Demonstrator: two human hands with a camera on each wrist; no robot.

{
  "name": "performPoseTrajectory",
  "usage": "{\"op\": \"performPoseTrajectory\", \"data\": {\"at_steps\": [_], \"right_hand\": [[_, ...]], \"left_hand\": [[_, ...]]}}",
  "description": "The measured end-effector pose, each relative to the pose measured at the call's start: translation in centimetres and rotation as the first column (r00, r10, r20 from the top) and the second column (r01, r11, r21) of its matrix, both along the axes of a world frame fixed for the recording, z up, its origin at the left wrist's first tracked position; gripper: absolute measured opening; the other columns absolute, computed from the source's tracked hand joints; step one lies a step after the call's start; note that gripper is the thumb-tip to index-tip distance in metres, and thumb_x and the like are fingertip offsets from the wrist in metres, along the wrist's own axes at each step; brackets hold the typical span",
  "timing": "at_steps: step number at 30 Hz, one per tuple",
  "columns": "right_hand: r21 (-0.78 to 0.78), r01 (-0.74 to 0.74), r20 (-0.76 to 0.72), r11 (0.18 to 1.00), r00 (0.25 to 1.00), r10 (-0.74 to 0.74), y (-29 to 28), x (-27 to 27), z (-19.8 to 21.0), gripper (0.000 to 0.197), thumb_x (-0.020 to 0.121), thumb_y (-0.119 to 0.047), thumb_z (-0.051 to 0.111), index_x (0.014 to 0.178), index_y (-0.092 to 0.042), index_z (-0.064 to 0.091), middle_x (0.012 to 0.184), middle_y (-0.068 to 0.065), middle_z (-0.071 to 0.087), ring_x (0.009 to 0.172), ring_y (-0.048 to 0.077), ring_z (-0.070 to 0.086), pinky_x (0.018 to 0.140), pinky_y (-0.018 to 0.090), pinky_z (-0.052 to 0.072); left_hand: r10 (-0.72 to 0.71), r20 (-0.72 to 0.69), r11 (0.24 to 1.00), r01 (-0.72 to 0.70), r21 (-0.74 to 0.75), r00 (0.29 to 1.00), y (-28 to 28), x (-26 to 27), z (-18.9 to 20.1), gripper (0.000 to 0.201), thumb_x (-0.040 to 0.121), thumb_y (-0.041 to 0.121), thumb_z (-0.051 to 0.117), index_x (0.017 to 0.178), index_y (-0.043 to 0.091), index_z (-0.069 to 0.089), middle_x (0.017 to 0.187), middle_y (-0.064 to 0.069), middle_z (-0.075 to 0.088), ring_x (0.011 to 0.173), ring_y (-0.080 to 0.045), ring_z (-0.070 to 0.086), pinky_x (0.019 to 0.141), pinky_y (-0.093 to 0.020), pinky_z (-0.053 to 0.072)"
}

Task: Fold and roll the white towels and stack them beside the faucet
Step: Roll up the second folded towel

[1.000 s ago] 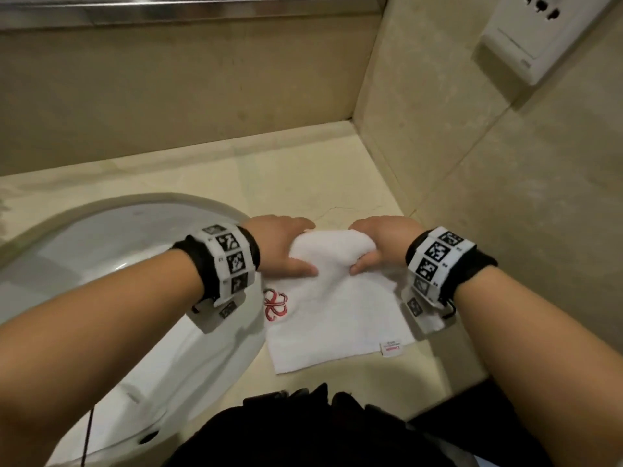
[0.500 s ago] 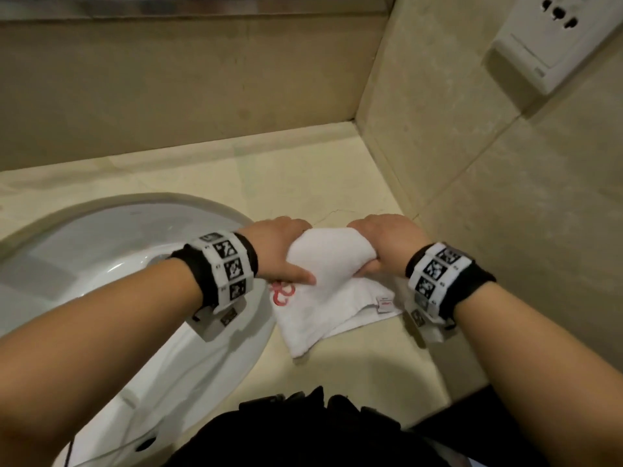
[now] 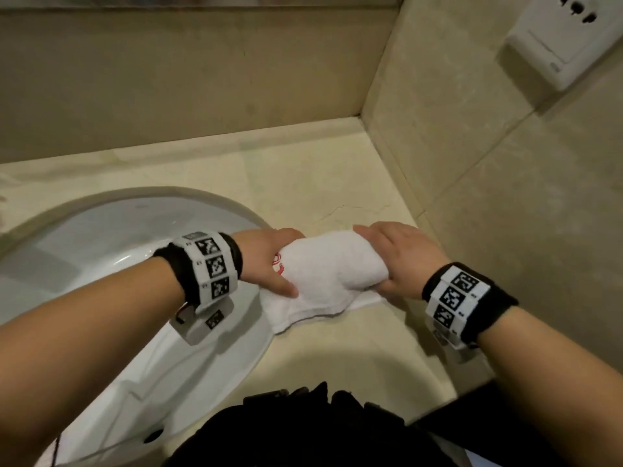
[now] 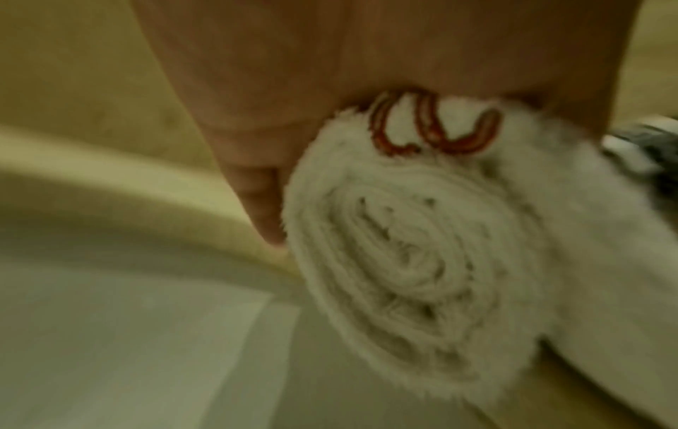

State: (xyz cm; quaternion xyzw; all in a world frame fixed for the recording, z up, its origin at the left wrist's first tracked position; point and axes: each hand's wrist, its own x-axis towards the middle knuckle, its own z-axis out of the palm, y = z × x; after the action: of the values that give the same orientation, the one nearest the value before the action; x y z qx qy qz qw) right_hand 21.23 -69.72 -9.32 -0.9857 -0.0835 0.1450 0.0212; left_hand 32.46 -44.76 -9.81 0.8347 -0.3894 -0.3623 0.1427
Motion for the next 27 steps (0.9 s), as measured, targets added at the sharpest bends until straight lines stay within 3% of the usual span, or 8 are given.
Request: {"op": "performPoseTrajectory", "data": {"at_steps": [1, 3, 5, 8, 13, 16, 20, 27], "right_hand": [[0.019, 0.024, -0.024, 1.0, 0.999, -0.024, 0.2, 0.5, 0.2, 0.091, 0.062, -0.044, 0.07, 0.14, -0.024, 0.027, 0.129, 0.006, 0.048, 0.115, 0.027, 0.048, 0.095, 0.032, 0.036], [-0.012, 0.077, -0.113, 0.997, 0.991, -0.078, 0.3, 2.0, 0.7, 0.08, 0.057, -0.039, 0.07, 0.129, -0.03, 0.037, 0.117, 0.001, 0.055, 0.096, 0.022, 0.053, 0.074, 0.024, 0.038], [-0.039, 0.092, -0.158, 0.995, 0.983, -0.097, 0.2, 3.4, 1.2, 0.073, 0.048, -0.038, 0.07, 0.116, -0.033, 0.044, 0.103, -0.003, 0.059, 0.077, 0.017, 0.051, 0.058, 0.02, 0.032], [0.01, 0.097, -0.133, 0.995, 0.987, -0.095, 0.1, 3.3, 0.6, 0.066, 0.043, -0.043, 0.065, 0.106, -0.034, 0.046, 0.093, -0.005, 0.061, 0.075, 0.019, 0.058, 0.052, 0.02, 0.032], [0.116, 0.266, -0.106, 0.957, 0.961, -0.254, -0.2, 0.2, -1.2, 0.073, 0.051, -0.051, 0.07, 0.115, -0.035, 0.039, 0.111, -0.001, 0.052, 0.094, 0.023, 0.057, 0.07, 0.027, 0.042], [0.184, 0.273, -0.12, 0.944, 0.96, -0.254, 0.9, -1.6, -1.4, 0.076, 0.052, -0.047, 0.071, 0.119, -0.032, 0.039, 0.115, 0.002, 0.05, 0.101, 0.025, 0.055, 0.08, 0.031, 0.047], [0.251, 0.17, -0.13, 0.953, 0.981, -0.141, 4.4, -3.3, -0.3, 0.071, 0.055, -0.052, 0.067, 0.118, -0.031, 0.04, 0.114, 0.005, 0.053, 0.102, 0.026, 0.055, 0.083, 0.035, 0.049], [0.379, -0.045, -0.034, 0.924, 0.998, 0.062, 14.1, -2.8, 3.6, 0.061, 0.06, -0.033, 0.065, 0.117, -0.026, 0.046, 0.112, 0.006, 0.056, 0.096, 0.027, 0.057, 0.076, 0.035, 0.05]], "left_hand": [[-0.049, 0.184, 0.998, 0.055, -0.03, 0.982, 0.1, -0.6, 0.0, 0.09, 0.059, 0.064, 0.07, 0.134, 0.033, 0.029, 0.122, 0.003, 0.053, 0.109, -0.02, 0.053, 0.093, -0.033, 0.044], [-0.133, 0.546, 0.988, 0.154, 0.008, 0.827, 0.1, -2.1, -0.2, 0.106, 0.055, 0.074, 0.061, 0.14, 0.028, 0.018, 0.128, -0.004, 0.047, 0.111, -0.025, 0.049, 0.093, -0.037, 0.04], [-0.175, 0.661, 0.985, 0.136, 0.11, 0.73, -0.3, -3.5, -0.5, 0.112, 0.06, 0.071, 0.061, 0.145, 0.027, 0.003, 0.134, -0.011, 0.038, 0.114, -0.03, 0.044, 0.096, -0.041, 0.035], [-0.143, 0.67, 0.988, 0.065, 0.14, 0.728, -1.1, -3.8, -0.6, 0.1, 0.074, 0.059, 0.055, 0.146, 0.025, -0.006, 0.13, -0.014, 0.041, 0.109, -0.031, 0.047, 0.092, -0.039, 0.037], [-0.093, 0.615, 0.992, 0.019, 0.127, 0.783, -1.0, -4.7, 0.8, 0.093, 0.075, 0.049, 0.057, 0.145, 0.021, 0.004, 0.125, -0.013, 0.047, 0.105, -0.031, 0.051, 0.089, -0.04, 0.044], [-0.085, 0.622, 0.987, -0.02, 0.16, 0.779, 0.4, -6.9, 1.2, 0.087, 0.075, 0.038, 0.06, 0.143, 0.022, 0.007, 0.127, -0.01, 0.047, 0.108, -0.029, 0.051, 0.091, -0.039, 0.044], [-0.01, 0.621, 0.976, -0.127, 0.176, 0.784, 4.3, -10.3, 2.8, 0.081, 0.074, 0.034, 0.06, 0.138, 0.025, 0.012, 0.123, -0.006, 0.049, 0.105, -0.026, 0.052, 0.089, -0.037, 0.045], [0.109, 0.709, 0.92, -0.341, 0.194, 0.696, 13.9, -14.1, 7.7, 0.081, 0.072, 0.049, 0.062, 0.137, 0.022, 0.022, 0.121, -0.008, 0.053, 0.106, -0.031, 0.054, 0.089, -0.041, 0.046]]}}
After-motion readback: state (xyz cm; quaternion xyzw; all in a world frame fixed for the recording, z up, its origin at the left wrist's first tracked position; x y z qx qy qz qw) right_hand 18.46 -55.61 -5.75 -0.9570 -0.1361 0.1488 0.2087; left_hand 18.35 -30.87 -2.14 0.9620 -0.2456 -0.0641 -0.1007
